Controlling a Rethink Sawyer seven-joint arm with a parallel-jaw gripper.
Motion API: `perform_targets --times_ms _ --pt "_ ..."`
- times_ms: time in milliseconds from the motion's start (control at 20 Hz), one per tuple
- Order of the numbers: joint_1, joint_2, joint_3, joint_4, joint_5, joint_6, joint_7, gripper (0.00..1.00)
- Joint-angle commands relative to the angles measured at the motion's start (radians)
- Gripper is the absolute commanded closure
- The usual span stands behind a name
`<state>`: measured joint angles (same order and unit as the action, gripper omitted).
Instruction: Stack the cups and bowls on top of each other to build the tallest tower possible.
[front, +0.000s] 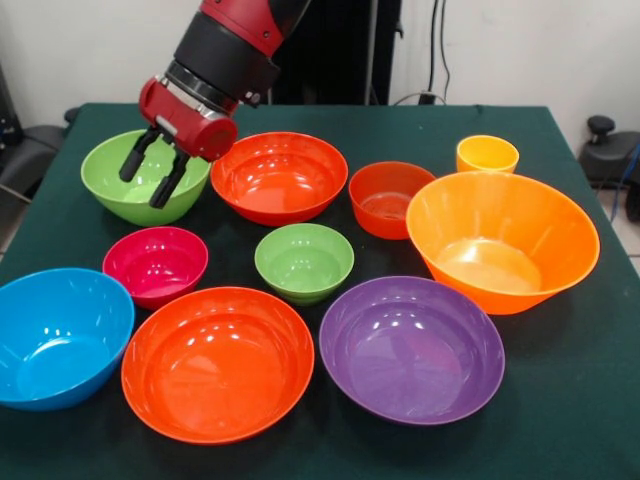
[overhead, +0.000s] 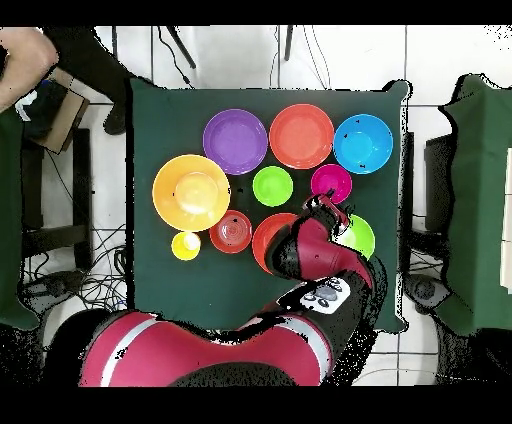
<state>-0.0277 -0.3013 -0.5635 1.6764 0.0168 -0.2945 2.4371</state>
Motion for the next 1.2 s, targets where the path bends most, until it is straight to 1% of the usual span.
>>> perform_targets --times_ms 50,200,350,800,1200 --pt "0.013 -0.033 0.195 0.054 -0.021 0.074 0.111 0.0" --pt "0.017 -0.049 0.209 0.063 -0.013 0.097 0.11 0.0" --pt "0.033 -0.047 0.202 0.067 0.006 0.103 0.112 0.0" --pt "0.066 -0.001 0.176 0.063 0.035 0.063 0.121 0.0" --pt "0.07 0.024 0.161 0.079 0.028 0.041 0.121 0.0"
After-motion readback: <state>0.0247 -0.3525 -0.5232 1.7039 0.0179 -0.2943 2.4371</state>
